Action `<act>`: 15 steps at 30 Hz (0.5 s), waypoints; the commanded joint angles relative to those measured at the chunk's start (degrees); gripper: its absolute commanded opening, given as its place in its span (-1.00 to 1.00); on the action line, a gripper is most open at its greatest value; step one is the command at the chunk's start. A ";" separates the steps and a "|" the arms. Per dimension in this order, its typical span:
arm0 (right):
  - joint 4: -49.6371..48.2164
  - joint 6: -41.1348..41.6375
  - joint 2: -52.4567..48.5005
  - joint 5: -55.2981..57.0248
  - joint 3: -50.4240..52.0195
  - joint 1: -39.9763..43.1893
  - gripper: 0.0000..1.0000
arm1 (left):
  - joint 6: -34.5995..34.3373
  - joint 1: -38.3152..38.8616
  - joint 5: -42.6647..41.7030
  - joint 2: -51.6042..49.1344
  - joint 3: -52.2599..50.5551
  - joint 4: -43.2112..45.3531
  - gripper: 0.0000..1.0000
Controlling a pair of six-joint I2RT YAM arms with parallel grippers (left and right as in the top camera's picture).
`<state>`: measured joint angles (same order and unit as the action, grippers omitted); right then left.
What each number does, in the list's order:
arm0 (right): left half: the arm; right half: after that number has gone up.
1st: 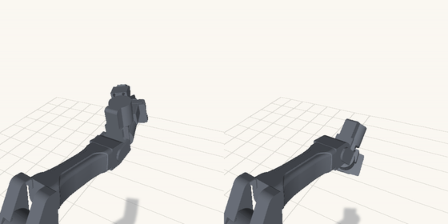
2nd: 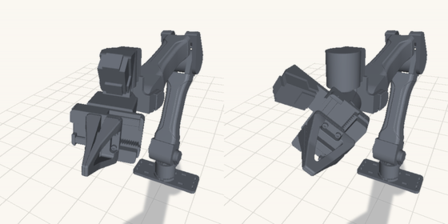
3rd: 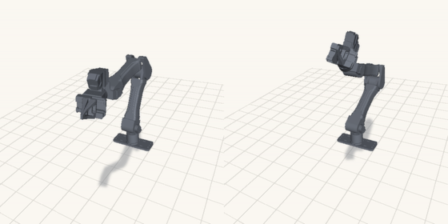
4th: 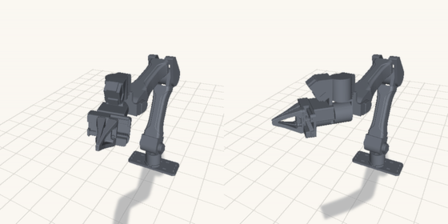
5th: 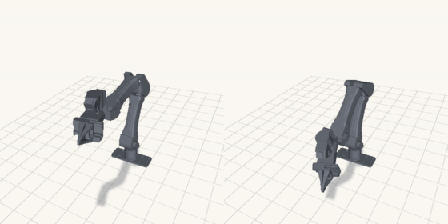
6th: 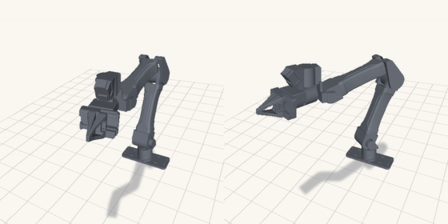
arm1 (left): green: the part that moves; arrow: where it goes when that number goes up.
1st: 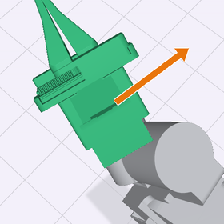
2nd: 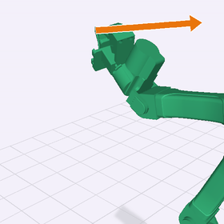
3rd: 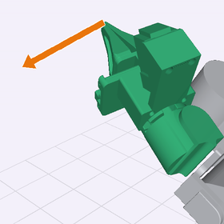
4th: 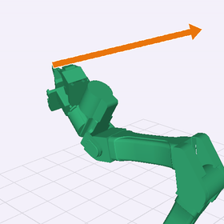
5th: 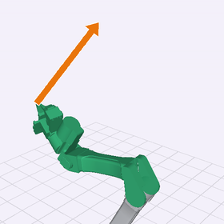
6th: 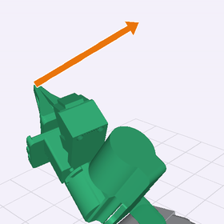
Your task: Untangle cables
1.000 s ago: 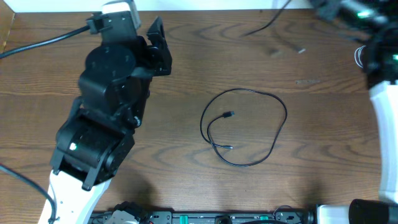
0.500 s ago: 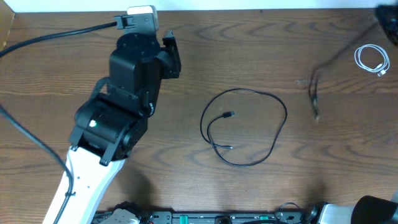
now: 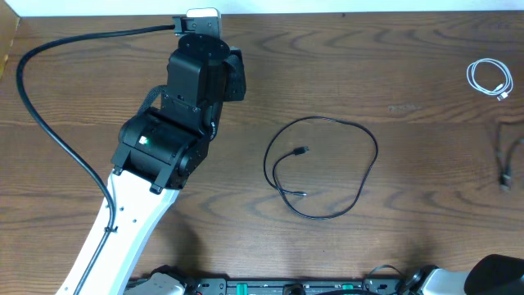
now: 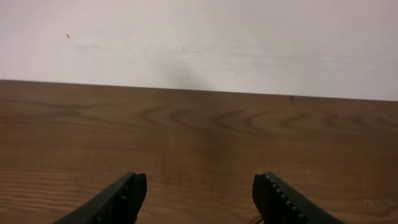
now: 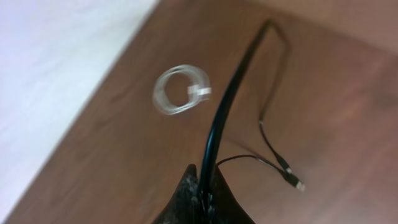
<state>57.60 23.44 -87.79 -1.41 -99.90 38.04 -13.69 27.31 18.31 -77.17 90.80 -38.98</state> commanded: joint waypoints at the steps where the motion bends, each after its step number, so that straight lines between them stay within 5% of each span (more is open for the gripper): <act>1: -0.17 0.31 -2.14 9.38 0.13 1.25 -0.98 | 0.02 -0.24 0.22 -0.33 0.37 -0.22 0.21; 9: 0.98 1.40 -13.27 12.63 0.39 1.84 -0.96 | 0.02 -0.24 0.22 -0.33 0.28 -1.09 0.21; 13: 3.04 1.38 -18.58 9.20 0.39 1.84 0.56 | 0.02 -0.24 0.22 -0.33 0.26 -1.53 0.21; 15: 3.96 1.36 -19.50 6.62 0.39 1.81 0.74 | 0.02 -0.24 0.22 -0.33 0.26 -1.64 0.21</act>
<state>60.75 24.36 -106.78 7.94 -99.53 39.64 -13.72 27.31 18.33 -77.17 90.80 -40.38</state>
